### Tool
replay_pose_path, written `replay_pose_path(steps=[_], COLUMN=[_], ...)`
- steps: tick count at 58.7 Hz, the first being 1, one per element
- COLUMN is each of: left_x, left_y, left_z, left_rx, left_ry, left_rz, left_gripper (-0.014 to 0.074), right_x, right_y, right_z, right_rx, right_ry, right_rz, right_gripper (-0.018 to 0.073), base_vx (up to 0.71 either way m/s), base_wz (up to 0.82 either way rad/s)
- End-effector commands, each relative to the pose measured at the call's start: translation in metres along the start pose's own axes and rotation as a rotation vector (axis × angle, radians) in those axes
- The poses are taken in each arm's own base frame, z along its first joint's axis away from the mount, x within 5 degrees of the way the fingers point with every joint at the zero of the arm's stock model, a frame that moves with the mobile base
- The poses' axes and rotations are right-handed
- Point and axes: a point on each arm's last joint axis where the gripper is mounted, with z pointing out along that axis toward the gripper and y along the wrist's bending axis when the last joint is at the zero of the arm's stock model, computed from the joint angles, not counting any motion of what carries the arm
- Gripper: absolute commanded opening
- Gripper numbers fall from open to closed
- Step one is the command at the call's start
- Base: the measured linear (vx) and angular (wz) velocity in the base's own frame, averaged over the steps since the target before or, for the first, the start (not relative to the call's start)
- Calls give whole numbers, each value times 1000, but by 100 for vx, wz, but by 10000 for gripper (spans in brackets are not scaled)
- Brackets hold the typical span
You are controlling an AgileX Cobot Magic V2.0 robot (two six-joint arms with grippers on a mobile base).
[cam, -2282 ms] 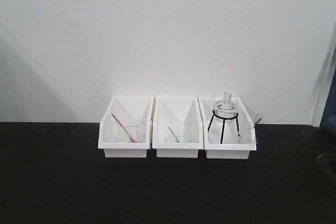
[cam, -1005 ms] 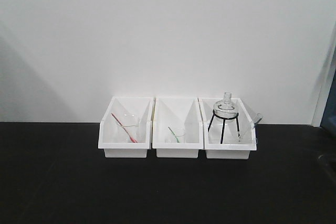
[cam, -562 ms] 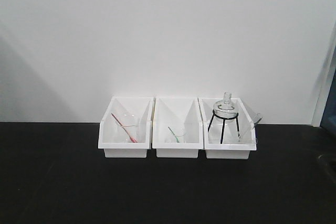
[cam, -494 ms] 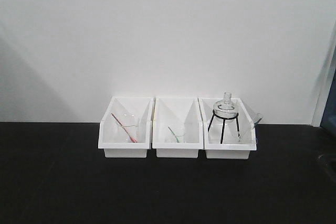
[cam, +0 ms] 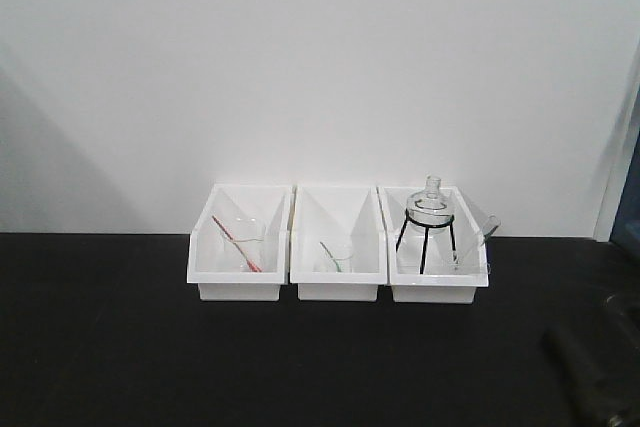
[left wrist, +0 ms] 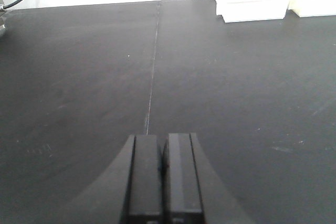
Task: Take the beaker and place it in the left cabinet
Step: 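Lower the right gripper and grasp the clear glass beaker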
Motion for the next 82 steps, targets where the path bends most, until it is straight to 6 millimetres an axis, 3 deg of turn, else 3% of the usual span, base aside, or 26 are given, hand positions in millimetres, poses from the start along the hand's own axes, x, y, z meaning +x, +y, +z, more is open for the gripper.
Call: replay_pose_path(steps=[1,16,31,59,70,82], left_x=[-12,-12,-12,-12,-12,-12], left_y=[-1,-1,-1,-1,-1,-1], left_z=[-3,-3,-3,-3,-3,-3], left_rx=[18,18,18,18,18,18], left_ry=[-99,-99,-99,-99,-99,-99], left_rz=[-1,-1,-1,-1,-1,-1], left_gripper=[4,4,4,4,4,4], right_x=[13,79,125,150,153,153], right_y=[19,36,42,44,50,69], right_z=[9,30,51,109,123,127], right_rx=[-187,-388,-499,-628,-696,-744], right_ry=[-42,106,196,182,180,165], right_rz=[-34,46,103,132,164,154], right_gripper=[595,571,571,571,571,571], base_vx=[0,0,0,0,0,0], base_wz=[0,0,0,0,0,0])
